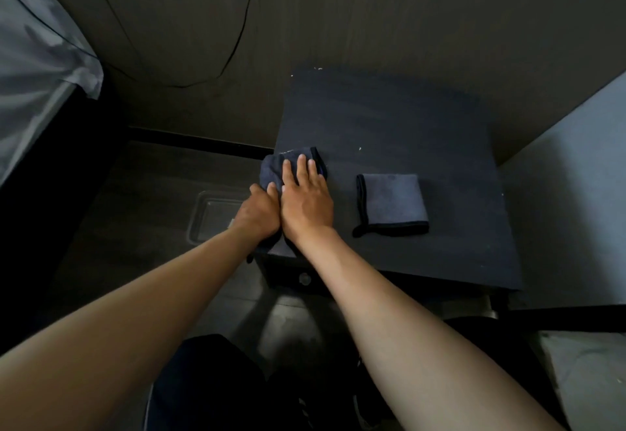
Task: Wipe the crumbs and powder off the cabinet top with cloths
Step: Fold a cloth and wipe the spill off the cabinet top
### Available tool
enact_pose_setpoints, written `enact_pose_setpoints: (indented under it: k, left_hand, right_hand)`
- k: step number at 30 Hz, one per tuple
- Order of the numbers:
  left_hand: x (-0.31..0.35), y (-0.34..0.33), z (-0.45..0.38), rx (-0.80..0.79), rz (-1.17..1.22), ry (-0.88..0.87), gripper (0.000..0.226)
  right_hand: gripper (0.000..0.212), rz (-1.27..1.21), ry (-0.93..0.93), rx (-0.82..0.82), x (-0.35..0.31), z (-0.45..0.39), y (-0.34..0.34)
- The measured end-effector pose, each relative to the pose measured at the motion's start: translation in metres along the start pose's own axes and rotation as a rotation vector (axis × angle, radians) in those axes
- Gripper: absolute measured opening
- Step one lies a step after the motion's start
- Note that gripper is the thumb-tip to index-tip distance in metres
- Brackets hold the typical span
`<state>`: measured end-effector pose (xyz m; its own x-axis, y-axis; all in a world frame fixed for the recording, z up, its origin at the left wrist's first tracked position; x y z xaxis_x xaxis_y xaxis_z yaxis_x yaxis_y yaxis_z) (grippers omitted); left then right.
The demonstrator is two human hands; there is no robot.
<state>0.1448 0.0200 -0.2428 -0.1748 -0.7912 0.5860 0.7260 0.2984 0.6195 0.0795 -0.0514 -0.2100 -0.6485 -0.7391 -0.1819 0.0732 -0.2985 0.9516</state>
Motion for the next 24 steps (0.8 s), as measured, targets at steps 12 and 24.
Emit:
enact_pose_setpoints:
  k: [12,24]
  left_hand:
    - [-0.014,0.008,-0.042,-0.039,0.419,0.108,0.052]
    - [0.042,0.007,-0.024,0.237,-0.384,-0.295,0.063]
  right_hand:
    - [0.057,0.02,0.06,-0.046,-0.024,-0.057,-0.001]
    - [0.064,-0.067,-0.172,0.032,0.034,-0.026,0.008]
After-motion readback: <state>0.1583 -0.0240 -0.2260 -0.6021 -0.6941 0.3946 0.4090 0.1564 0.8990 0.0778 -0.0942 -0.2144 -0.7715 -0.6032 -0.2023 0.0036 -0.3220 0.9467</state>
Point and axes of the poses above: each hand's wrist, its own z-axis away from the middle knuckle, its own y-axis out of the back of the hand, x = y × z, the point moved 7 cm from there along -z, towards the middle knuckle, and after that the axes turned 4 degrees about -x, right-handed, at the moved point
